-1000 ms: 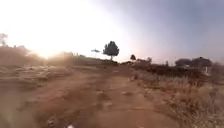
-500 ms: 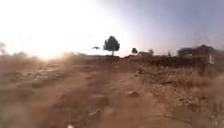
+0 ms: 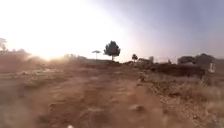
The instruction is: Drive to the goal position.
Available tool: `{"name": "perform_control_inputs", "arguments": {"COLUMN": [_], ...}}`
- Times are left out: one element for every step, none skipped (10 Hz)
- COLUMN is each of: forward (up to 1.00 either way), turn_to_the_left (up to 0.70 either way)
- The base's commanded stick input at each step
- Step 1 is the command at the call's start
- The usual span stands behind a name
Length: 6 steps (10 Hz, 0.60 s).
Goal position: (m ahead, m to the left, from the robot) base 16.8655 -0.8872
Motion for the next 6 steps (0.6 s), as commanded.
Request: {"name": "perform_control_inputs", "arguments": {"forward": [0.7,0.7,0.7,0.7,0.7,0.7], "turn_to_the_left": [-0.03,0.0,0.0,0.0,0.0,0.0]}}
